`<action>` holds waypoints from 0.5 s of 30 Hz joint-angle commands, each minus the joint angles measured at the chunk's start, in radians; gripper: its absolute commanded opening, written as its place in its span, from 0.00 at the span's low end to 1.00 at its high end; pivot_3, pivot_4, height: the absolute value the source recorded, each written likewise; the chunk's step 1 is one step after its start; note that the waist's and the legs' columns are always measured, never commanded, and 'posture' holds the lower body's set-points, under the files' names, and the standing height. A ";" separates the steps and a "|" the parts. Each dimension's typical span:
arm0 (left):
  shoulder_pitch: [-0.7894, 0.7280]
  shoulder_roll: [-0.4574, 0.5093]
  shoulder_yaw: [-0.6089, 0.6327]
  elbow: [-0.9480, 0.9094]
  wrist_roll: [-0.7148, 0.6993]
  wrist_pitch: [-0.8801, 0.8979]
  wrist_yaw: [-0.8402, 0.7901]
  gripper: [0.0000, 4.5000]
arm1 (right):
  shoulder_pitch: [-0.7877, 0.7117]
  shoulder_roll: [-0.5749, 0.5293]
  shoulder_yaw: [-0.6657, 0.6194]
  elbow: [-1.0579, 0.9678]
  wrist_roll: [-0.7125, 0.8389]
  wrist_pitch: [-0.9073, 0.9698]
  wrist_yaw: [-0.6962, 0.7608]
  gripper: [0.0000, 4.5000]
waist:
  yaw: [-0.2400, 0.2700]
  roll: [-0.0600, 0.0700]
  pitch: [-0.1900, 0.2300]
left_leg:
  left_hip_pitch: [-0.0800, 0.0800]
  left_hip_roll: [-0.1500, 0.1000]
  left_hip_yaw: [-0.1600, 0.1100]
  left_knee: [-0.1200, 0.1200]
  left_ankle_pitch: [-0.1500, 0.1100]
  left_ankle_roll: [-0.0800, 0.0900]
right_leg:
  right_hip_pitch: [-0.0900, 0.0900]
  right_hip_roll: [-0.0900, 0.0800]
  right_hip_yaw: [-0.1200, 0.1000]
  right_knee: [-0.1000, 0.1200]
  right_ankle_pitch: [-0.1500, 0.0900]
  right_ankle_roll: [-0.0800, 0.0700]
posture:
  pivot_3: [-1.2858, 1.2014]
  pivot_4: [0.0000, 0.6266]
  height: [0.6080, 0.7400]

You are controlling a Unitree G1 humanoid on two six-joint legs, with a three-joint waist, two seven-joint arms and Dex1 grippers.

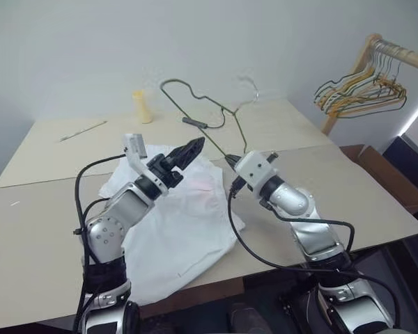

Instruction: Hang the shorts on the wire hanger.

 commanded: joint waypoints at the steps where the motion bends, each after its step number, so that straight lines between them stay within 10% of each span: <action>1: -0.031 -0.020 0.032 0.011 -0.050 -0.038 0.025 1.00 | 0.015 -0.007 -0.003 -0.048 0.003 -0.088 0.027 0.00 | 0.004 0.000 0.000 | 0.000 0.000 0.000 0.000 0.000 0.000 | 0.000 0.000 0.000 0.000 0.000 0.000 | 0.46 0.00 1.00; 15: -0.041 -0.026 -0.004 0.018 -0.008 -0.108 0.047 0.04 | 0.032 0.022 -0.003 -0.049 -0.026 -0.093 0.047 0.00 | 0.006 0.000 0.000 | -0.001 0.000 0.000 0.000 0.000 0.000 | 0.000 0.000 0.000 -0.002 0.000 0.000 | 0.46 0.00 1.00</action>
